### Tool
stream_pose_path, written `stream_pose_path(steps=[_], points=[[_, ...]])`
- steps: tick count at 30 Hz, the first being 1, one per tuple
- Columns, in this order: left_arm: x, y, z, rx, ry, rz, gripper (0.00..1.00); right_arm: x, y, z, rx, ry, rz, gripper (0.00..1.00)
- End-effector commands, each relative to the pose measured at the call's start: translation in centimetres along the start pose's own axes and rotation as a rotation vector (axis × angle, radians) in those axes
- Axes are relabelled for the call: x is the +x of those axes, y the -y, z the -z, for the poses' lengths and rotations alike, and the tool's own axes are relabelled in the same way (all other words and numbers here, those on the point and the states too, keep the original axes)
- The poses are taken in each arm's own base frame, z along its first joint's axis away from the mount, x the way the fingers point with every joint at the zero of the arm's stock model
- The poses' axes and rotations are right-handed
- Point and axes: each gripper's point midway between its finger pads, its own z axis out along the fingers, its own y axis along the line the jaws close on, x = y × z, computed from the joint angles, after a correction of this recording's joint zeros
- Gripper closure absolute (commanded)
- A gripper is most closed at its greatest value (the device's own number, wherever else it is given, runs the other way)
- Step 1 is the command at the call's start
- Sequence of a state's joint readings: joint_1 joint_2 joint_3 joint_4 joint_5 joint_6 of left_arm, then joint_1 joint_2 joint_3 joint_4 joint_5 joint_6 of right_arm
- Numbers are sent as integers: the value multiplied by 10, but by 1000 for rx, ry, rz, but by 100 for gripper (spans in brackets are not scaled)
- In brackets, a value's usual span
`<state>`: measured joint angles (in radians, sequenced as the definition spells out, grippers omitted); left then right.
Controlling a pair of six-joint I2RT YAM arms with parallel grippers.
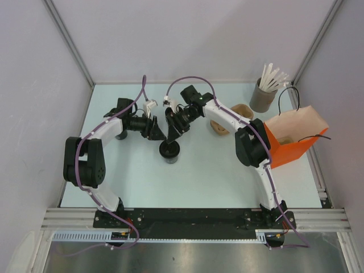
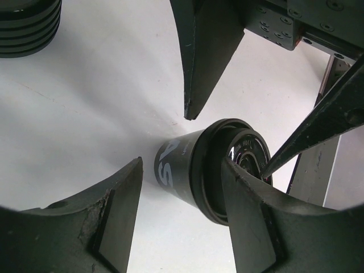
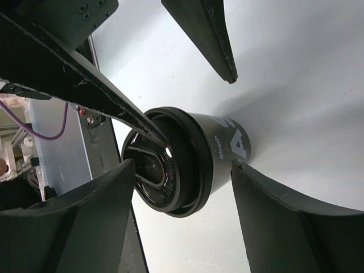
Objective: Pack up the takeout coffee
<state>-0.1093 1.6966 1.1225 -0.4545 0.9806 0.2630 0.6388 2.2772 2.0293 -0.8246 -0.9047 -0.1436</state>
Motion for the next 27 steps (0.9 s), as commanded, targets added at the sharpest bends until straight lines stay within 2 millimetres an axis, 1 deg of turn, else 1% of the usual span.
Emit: stream_pose_path(steps=[1,3,5,7,10,14,23,27], points=[[-7,6,0,31,20,-60,38,2,-7,9,15,-10,35,26],[-7,6,0,31,20,-60,38,4,-9,11,20,-10,33,25],[-4,5,-2,31,14,-52,38,11,-9,10,20,-24,19,24],[-3,4,-2,34,13,-51,38,19,-9,7,21,-39,8,24],[-1,5,-2,35,10,-49,38,23,-8,3,20,-45,0,24],[1,5,-2,39,3,-55,38,28,-7,-3,9,-50,-15,28],[22,3,-4,41,-51,-41,38,27,-4,-6,10,-46,-19,32],[28,0,-5,35,-67,-35,38,25,0,-7,11,-45,-22,33]])
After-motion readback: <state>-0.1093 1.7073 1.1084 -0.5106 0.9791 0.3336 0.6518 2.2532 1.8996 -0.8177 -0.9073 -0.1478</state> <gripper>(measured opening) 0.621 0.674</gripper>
